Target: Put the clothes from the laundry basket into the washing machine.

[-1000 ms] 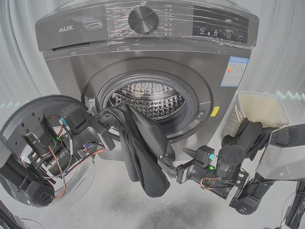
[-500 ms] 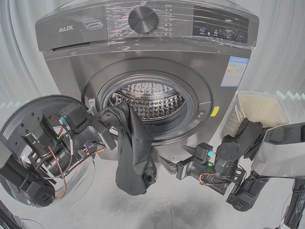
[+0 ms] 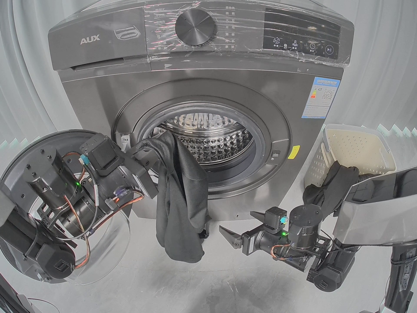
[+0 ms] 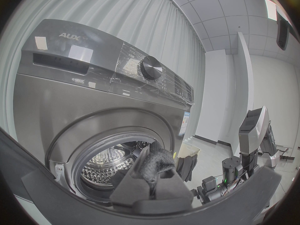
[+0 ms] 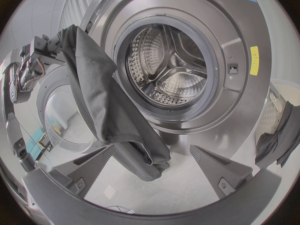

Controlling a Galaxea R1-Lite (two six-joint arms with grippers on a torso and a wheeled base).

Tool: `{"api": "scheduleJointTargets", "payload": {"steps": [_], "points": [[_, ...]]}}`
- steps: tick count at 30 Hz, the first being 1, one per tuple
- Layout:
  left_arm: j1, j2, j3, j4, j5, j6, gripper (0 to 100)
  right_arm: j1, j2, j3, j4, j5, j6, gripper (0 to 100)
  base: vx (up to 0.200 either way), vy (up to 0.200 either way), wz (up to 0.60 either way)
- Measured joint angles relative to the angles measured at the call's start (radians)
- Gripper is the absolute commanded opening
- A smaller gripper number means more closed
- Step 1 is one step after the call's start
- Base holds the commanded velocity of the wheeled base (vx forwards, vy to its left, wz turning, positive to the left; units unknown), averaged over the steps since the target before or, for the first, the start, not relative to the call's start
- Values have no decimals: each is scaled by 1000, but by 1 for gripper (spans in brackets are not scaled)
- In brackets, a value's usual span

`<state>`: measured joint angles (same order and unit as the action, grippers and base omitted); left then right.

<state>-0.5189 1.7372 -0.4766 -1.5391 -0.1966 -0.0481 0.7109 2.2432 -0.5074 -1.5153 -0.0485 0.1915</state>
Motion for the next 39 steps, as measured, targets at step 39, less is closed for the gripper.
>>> {"api": "scheduleJointTargets", "payload": {"steps": [39], "points": [[1,-13,-27,-2,-1,-13,0,-39,107,-50,-27,97,-32,100,0,0,0]]}}
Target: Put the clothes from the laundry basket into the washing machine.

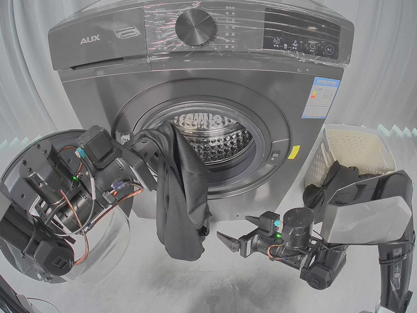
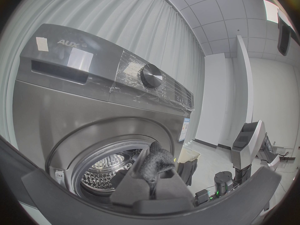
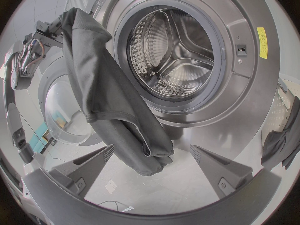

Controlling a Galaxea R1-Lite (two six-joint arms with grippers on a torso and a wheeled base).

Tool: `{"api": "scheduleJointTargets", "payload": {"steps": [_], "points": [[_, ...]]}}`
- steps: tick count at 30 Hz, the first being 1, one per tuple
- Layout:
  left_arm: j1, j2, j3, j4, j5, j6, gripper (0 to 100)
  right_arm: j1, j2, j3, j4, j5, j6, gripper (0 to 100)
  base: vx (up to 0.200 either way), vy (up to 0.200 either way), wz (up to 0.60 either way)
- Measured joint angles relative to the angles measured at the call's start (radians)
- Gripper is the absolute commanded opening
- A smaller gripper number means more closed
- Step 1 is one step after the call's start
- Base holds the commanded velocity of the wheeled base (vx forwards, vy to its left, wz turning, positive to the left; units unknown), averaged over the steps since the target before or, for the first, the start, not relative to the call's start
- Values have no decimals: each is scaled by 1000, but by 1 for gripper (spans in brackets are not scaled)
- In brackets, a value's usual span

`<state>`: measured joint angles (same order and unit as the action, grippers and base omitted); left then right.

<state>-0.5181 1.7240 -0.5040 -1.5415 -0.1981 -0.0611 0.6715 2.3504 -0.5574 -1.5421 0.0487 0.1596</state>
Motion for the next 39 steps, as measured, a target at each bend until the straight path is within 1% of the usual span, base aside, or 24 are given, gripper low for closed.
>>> {"api": "scheduleJointTargets", "payload": {"steps": [8,17,26,33,39], "points": [[-5,-17,-10,0,0,0,0,-37,89,-116,1,10,-27,100,0,0,0],[-7,-44,-31,0,-1,0,0,-56,202,-242,9,12,-40,100,0,0,0],[-7,-51,-41,0,-1,0,0,-61,284,-306,10,13,-41,100,0,0,0],[-7,-53,-42,0,-3,0,0,-65,338,-361,13,14,-52,100,0,0,0],[-10,-60,-41,0,-3,-1,0,-59,369,-418,46,47,-56,100,0,0,0]]}}
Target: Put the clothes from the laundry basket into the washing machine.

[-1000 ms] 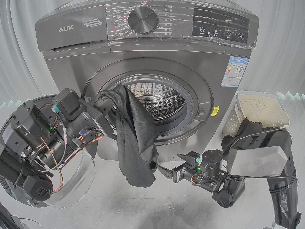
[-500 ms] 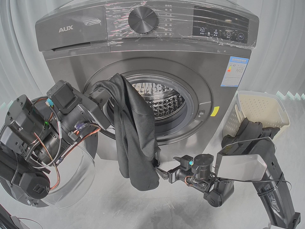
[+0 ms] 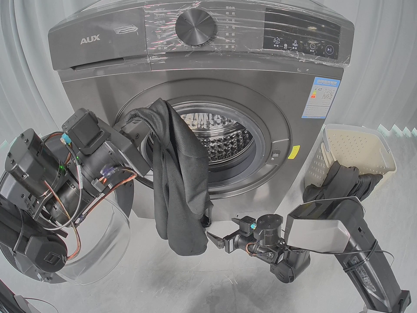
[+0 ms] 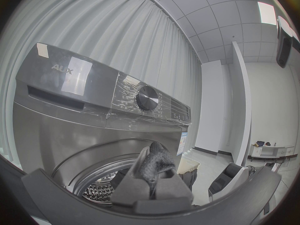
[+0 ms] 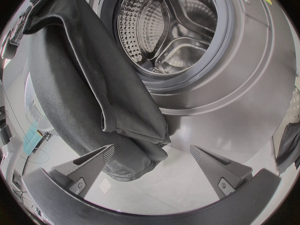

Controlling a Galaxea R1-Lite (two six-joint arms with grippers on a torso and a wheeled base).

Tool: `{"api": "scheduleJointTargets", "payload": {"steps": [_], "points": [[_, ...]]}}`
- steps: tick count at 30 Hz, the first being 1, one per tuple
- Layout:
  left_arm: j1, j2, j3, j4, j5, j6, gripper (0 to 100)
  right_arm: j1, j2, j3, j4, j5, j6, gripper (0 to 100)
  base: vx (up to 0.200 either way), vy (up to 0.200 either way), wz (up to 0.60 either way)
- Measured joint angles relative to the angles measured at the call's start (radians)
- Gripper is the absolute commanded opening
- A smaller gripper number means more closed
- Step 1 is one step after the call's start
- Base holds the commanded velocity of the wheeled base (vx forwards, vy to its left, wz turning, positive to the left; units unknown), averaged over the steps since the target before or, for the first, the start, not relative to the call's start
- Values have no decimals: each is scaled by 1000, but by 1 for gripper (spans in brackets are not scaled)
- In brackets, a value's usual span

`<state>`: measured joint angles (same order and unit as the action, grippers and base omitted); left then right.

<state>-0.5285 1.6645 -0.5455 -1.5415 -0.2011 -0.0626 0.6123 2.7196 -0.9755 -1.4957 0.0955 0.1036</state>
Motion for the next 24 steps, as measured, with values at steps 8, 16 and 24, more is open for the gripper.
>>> {"api": "scheduleJointTargets", "payload": {"steps": [8,16,24], "points": [[0,-4,1,0,-1,-1,0,9,28,-106,23,14,-9,100,0,0,0],[1,-4,3,0,-3,-10,0,16,57,-160,-5,19,-13,0,0,0,0],[7,-4,4,0,-5,-11,0,-1,42,-129,-32,19,-11,0,0,0,0]]}}
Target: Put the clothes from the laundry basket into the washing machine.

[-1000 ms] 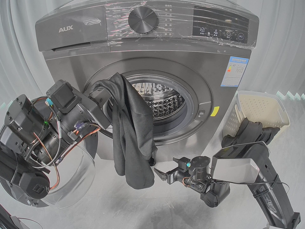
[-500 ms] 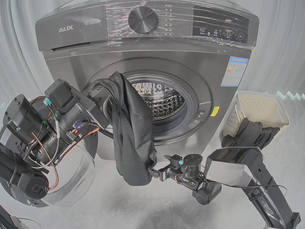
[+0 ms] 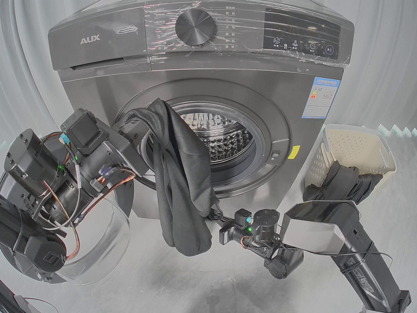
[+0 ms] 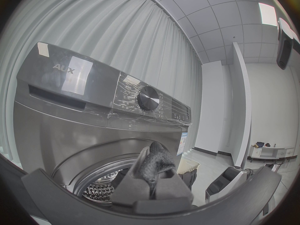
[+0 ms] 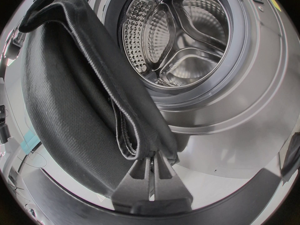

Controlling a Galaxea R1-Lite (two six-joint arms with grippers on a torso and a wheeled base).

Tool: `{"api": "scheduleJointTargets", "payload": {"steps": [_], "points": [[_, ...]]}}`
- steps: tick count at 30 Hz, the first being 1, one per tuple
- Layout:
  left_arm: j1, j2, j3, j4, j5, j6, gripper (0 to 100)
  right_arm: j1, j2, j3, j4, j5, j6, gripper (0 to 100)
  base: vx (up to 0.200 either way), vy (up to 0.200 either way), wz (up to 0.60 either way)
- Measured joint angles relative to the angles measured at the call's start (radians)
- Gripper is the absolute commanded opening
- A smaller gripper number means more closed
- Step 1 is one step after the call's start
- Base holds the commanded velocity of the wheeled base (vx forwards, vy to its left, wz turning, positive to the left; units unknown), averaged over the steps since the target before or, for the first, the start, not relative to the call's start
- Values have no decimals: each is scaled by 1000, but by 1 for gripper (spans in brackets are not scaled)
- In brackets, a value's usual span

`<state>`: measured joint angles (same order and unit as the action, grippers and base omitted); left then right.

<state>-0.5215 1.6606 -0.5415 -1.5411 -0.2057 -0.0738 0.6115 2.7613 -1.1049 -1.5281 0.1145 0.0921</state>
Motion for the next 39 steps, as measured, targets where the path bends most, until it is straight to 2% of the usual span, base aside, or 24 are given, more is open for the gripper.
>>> {"api": "scheduleJointTargets", "payload": {"steps": [13,23,31,39], "points": [[8,3,7,0,-1,-9,0,-75,-261,277,-10,-2,1,0,0,0,0],[25,36,40,0,3,-13,0,-91,-538,568,-11,2,13,0,0,0,0],[39,150,102,0,15,-8,0,-80,-736,724,-14,6,25,0,0,0,0],[50,293,151,-1,46,-8,0,-49,-878,804,-13,7,90,0,0,0,0]]}}
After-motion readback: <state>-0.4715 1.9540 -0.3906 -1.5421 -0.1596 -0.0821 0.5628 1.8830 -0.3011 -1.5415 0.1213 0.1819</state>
